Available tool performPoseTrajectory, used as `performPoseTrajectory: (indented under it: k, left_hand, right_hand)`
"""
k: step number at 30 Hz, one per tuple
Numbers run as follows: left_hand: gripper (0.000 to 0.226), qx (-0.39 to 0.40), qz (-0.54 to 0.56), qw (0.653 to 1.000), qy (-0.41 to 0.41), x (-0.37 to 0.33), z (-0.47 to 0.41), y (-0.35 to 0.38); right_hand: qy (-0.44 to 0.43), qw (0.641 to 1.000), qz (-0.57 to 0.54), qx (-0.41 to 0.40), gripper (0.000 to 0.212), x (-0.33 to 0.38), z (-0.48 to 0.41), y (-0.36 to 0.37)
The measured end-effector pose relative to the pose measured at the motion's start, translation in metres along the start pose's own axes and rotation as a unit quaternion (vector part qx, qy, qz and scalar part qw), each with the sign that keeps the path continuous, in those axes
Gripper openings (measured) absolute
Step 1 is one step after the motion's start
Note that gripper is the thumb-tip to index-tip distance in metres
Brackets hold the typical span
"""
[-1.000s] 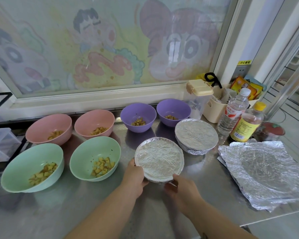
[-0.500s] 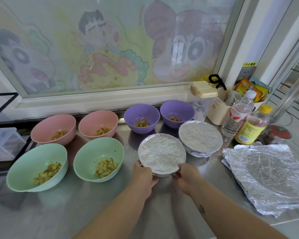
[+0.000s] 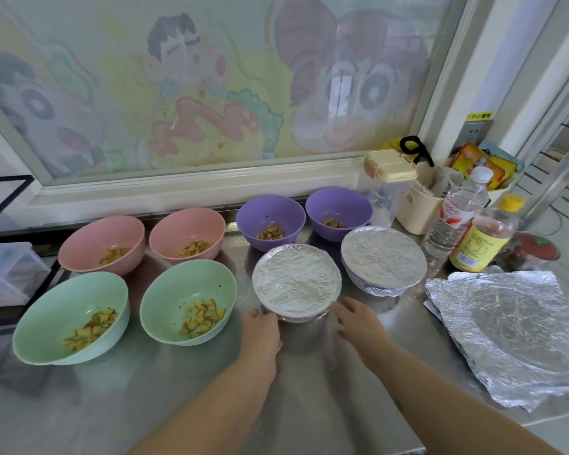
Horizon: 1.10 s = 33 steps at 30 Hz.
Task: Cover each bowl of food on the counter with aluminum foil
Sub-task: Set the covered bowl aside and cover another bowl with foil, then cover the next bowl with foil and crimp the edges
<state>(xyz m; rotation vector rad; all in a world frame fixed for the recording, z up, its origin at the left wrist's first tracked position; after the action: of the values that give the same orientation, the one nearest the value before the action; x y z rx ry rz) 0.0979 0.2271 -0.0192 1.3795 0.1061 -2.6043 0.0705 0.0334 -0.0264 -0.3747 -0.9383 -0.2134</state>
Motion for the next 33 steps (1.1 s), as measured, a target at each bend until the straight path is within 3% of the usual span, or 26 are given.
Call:
performPoseTrajectory:
  k: [2, 4, 9, 13, 19, 24, 26, 28, 33]
  left_hand:
    - [0.022, -0.007, -0.053, 0.999, 0.009, 0.013, 0.008, 0.006]
    - [0.018, 0.049, -0.083, 0.995, 0.017, 0.024, 0.020, 0.029]
    - [0.015, 0.241, -0.184, 0.950, 0.071, 0.041, 0.047, 0.112]
    - [0.012, 0.357, -0.355, 0.842, 0.190, 0.057, 0.066, 0.168]
    - [0.033, 0.438, -0.506, 0.658, 0.346, 0.067, 0.106, 0.228]
    - [0.039, 0.451, -0.559, 0.568, 0.403, 0.086, 0.111, 0.257]
    - [0.042, 0.447, -0.577, 0.548, 0.408, 0.095, 0.108, 0.261]
    - [0.046, 0.439, -0.579, 0.551, 0.410, 0.100, 0.105, 0.263]
    - [0.043, 0.413, -0.531, 0.627, 0.392, 0.101, 0.100, 0.270]
  right_hand:
    - [-0.080, 0.990, 0.102, -0.049, 0.009, -0.001, 0.015, -0.030]
    - [-0.129, 0.975, 0.147, -0.106, 0.010, -0.006, 0.027, -0.070]
    - [-0.120, 0.932, 0.230, -0.254, 0.016, -0.038, 0.026, -0.188]
    - [-0.081, 0.905, 0.331, -0.253, 0.031, -0.067, 0.019, -0.254]
    - [-0.023, 0.867, 0.478, -0.138, 0.059, -0.097, 0.009, -0.295]
    - [-0.027, 0.859, 0.504, -0.088, 0.067, -0.108, 0.003, -0.307]
    - [-0.040, 0.856, 0.509, -0.079, 0.068, -0.110, -0.001, -0.309]
    - [-0.058, 0.856, 0.508, -0.074, 0.066, -0.111, -0.004, -0.311]
    - [-0.093, 0.849, 0.517, -0.059, 0.053, -0.110, -0.006, -0.308]
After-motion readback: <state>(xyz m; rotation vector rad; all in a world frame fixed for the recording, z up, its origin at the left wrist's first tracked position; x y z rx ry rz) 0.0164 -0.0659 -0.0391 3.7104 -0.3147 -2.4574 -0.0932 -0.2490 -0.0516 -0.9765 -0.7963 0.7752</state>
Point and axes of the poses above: each hand's wrist, its own z-axis away from the middle knuckle, its own y-axis out of the palm, x = y × z, the point moved 5 cm from there along -z, towards the middle knuckle, and after that the axes turned 7 degrees about y, right-handed, at the moved point
